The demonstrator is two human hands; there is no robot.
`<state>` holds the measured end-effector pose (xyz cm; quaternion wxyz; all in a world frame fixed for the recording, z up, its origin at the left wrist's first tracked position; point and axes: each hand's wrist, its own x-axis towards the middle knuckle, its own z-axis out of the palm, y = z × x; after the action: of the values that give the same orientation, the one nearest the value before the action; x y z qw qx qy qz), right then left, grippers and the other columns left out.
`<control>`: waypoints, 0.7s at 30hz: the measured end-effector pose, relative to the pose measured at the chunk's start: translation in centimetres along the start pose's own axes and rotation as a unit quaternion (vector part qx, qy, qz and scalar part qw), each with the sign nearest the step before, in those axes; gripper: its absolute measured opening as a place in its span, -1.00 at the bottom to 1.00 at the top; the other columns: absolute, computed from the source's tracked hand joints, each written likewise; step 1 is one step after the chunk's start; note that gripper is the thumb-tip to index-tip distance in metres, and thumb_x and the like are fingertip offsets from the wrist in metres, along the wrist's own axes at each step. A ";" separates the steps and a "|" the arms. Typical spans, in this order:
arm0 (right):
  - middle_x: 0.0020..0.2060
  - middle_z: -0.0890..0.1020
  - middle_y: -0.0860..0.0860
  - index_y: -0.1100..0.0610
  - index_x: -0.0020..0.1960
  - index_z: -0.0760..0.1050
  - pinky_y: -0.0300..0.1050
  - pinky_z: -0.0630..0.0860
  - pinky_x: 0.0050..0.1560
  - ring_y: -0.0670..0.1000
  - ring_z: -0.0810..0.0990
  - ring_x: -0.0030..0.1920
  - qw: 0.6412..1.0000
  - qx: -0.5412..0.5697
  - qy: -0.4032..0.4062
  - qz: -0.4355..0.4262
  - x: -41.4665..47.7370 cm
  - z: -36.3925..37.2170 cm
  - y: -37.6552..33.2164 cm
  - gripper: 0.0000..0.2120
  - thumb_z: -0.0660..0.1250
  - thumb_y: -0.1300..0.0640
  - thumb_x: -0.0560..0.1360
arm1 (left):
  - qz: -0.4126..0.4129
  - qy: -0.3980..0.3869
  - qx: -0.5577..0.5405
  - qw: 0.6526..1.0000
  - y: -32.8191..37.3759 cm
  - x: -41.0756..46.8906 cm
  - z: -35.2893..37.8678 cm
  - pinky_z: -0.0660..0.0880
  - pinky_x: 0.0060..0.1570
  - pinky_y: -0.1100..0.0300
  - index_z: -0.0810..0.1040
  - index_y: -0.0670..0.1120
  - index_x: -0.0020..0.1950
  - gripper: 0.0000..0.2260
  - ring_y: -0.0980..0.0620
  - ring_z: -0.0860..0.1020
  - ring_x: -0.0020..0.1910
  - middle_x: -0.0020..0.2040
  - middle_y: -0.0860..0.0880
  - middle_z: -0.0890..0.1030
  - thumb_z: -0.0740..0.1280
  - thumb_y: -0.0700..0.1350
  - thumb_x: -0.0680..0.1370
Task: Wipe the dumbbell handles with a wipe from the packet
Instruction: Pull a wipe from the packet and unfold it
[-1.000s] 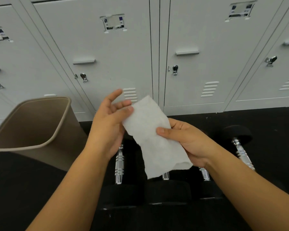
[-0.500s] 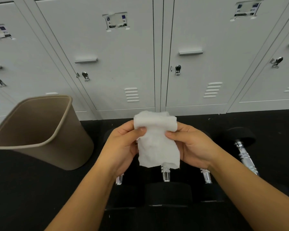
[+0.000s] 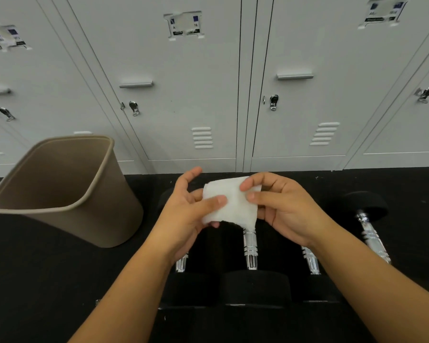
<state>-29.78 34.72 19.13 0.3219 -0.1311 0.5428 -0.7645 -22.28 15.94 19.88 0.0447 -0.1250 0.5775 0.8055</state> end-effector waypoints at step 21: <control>-0.08 0.69 0.12 0.16 0.05 0.62 -0.20 0.52 -0.45 0.09 0.66 -0.26 0.995 0.027 -0.044 0.091 2.0 2.9 2.7 -0.79 0.22 0.29 0.56 | 0.020 0.017 -0.020 0.999 -1.2 -1.0 -4.3 0.57 -0.04 0.01 0.65 -0.11 0.08 -0.81 -0.17 0.60 0.13 0.12 -0.10 0.66 0.31 -0.24 0.53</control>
<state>-28.77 30.69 17.49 0.4172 -0.1064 0.5169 -0.7399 -20.39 12.34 17.78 0.0161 -0.1281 0.5645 0.8153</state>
